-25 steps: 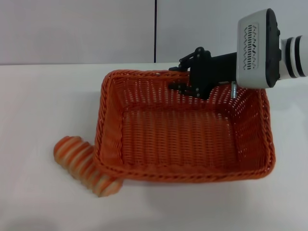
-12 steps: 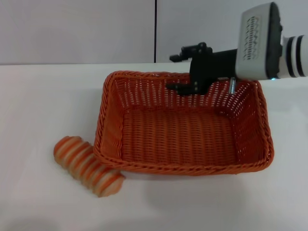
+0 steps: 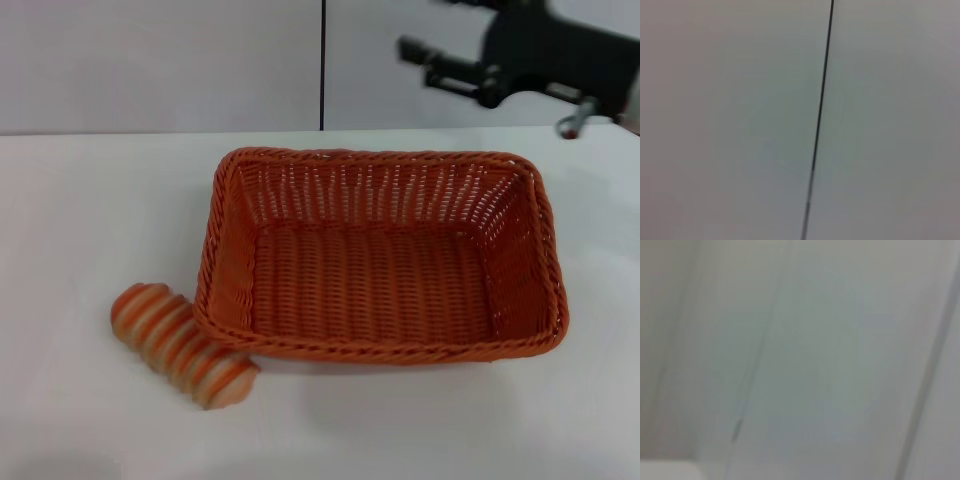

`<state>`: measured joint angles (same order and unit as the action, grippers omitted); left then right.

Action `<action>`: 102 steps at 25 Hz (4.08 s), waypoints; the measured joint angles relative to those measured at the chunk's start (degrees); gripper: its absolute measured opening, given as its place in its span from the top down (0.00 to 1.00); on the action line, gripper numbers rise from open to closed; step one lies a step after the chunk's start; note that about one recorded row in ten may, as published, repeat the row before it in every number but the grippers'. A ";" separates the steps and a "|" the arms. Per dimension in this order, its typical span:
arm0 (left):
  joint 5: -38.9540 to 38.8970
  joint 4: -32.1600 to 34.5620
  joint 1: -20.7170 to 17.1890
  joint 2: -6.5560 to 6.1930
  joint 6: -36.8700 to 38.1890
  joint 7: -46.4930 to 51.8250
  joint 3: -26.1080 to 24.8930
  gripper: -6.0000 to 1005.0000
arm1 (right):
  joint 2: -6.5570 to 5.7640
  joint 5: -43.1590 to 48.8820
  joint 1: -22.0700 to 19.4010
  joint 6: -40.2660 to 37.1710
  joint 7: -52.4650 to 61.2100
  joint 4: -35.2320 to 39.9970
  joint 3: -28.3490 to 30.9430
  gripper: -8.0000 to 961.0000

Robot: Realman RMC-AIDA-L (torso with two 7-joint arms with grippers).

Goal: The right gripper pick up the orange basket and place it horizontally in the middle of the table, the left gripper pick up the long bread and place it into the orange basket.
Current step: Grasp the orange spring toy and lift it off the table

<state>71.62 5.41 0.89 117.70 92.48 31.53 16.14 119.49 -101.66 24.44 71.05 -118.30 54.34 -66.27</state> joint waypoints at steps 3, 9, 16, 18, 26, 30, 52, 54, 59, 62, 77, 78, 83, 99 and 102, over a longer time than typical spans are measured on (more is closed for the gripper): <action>3.19 9.35 -0.56 -0.27 -1.41 16.44 4.44 0.29 | 0.06 -5.07 -4.54 -0.27 -0.56 0.72 -0.27 0.30; 18.49 27.69 0.89 -2.76 -1.61 43.94 6.92 0.29 | -0.02 -17.44 -10.86 1.81 -7.82 -4.66 0.05 0.30; 36.66 37.76 8.63 -5.56 2.91 62.12 7.21 0.29 | -0.22 -21.65 -12.91 7.76 -11.99 -13.48 4.71 0.30; 43.46 40.39 11.79 -5.33 3.38 65.25 8.08 0.29 | -0.28 -21.69 -12.94 9.80 -12.37 -15.81 6.70 0.30; 63.70 47.13 22.37 -2.47 2.72 66.88 10.78 0.30 | -0.52 -21.62 -13.12 13.53 -14.39 -22.28 13.53 0.30; 65.74 47.31 23.99 -2.36 1.85 65.47 11.97 0.30 | -0.53 -21.56 -13.65 13.58 -14.41 -22.53 14.14 0.30; 70.47 47.69 23.50 -2.10 -0.90 65.79 16.79 0.31 | -0.24 -21.83 -13.32 14.47 -14.41 -22.80 14.58 0.30; 70.08 48.17 24.71 -3.26 4.52 66.96 12.81 0.31 | -0.23 -21.83 -13.31 14.47 -14.41 -23.05 14.45 0.30; 70.41 47.97 25.28 -2.49 6.39 67.66 13.23 0.31 | -0.22 -21.83 -13.26 14.47 -14.41 -23.51 14.29 0.30; 70.43 47.97 25.28 -1.93 6.40 67.67 13.32 0.31 | -0.22 -21.83 -13.23 14.47 -14.41 -23.87 14.26 0.30; 70.50 45.95 25.33 0.07 2.72 66.70 15.11 0.32 | -0.31 -21.67 -13.18 14.50 -14.42 -25.04 14.36 0.30; 70.49 45.88 25.32 0.12 1.65 66.94 16.12 0.32 | -0.31 -21.66 -13.15 14.50 -14.42 -25.26 14.43 0.30; 70.51 45.32 25.15 0.15 0.11 67.31 17.66 0.32 | -0.31 -21.57 -13.11 14.50 -14.42 -25.63 14.62 0.30; 70.36 45.34 25.20 0.02 0.37 67.35 17.70 0.41 | -0.39 -21.64 -13.10 14.26 -15.07 -26.16 14.77 0.30; 70.31 45.35 25.40 0.03 1.23 67.35 17.70 0.44 | -0.40 -21.66 -13.10 14.25 -15.08 -26.16 14.77 0.30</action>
<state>141.93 50.76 26.28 117.74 93.72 98.88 33.84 119.09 -123.32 11.34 85.30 -133.38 28.18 -51.49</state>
